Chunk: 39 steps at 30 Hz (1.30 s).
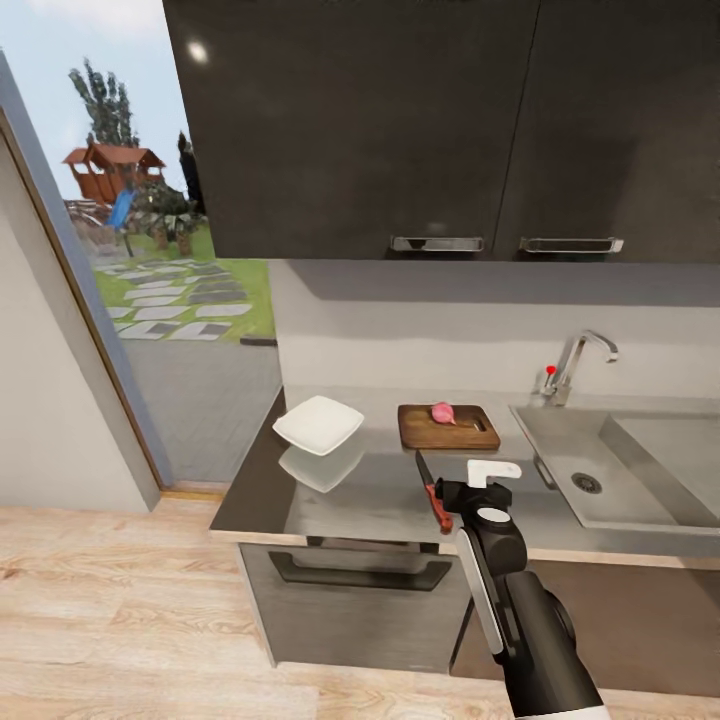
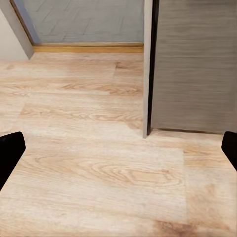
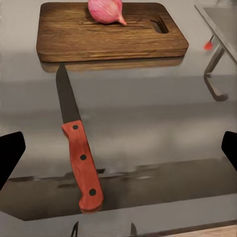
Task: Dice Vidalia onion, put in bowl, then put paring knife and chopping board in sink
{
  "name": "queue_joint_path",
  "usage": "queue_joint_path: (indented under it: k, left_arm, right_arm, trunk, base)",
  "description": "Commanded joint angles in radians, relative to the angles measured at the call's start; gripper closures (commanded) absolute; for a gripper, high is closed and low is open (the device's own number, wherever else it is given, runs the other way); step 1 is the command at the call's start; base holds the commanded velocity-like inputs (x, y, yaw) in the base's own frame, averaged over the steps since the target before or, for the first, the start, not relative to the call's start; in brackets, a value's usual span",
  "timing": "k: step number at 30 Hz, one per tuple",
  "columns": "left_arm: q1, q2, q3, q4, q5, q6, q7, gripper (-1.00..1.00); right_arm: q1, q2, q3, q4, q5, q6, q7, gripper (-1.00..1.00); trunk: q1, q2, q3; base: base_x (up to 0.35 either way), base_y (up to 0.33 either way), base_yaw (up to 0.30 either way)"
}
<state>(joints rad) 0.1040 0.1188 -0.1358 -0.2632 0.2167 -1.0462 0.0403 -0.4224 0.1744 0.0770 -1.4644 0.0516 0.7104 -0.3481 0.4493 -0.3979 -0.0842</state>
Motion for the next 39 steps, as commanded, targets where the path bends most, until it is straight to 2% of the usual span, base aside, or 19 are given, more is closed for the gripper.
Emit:
queue_joint_path:
  k: [1, 25, 32, 39]
  left_arm:
    - [0.0, 0.001, -0.008, -0.002, 0.007, -0.001, 0.004, -1.0]
    - [0.0, 0.001, -0.008, -0.003, 0.006, -0.001, 0.004, -1.0]
    - [0.0, 0.001, -0.008, -0.004, 0.006, -0.001, 0.004, -1.0]
    - [0.0, 0.001, -0.008, -0.003, 0.006, -0.001, 0.004, -1.0]
  right_arm:
    - [-0.001, 0.0, 0.001, -0.001, 0.005, 0.007, -0.002, -1.0]
    - [-0.001, 0.0, 0.005, 0.005, 0.005, 0.006, 0.006, -1.0]
    - [-0.001, 0.0, 0.004, 0.006, 0.006, 0.008, 0.074, -1.0]
    - [-0.001, 0.0, 0.004, 0.006, 0.007, 0.009, 0.086, -1.0]
  trunk:
    - [0.001, -0.002, -0.002]
    - [0.001, -0.002, -0.002]
    - [0.001, -0.002, -0.002]
    - [0.001, -0.002, -0.002]
  base:
    - [-0.004, 0.0, 0.0]
    - [0.0, 0.0, 0.0]
    - [0.0, 0.0, 0.0]
    - [0.0, 0.0, 0.0]
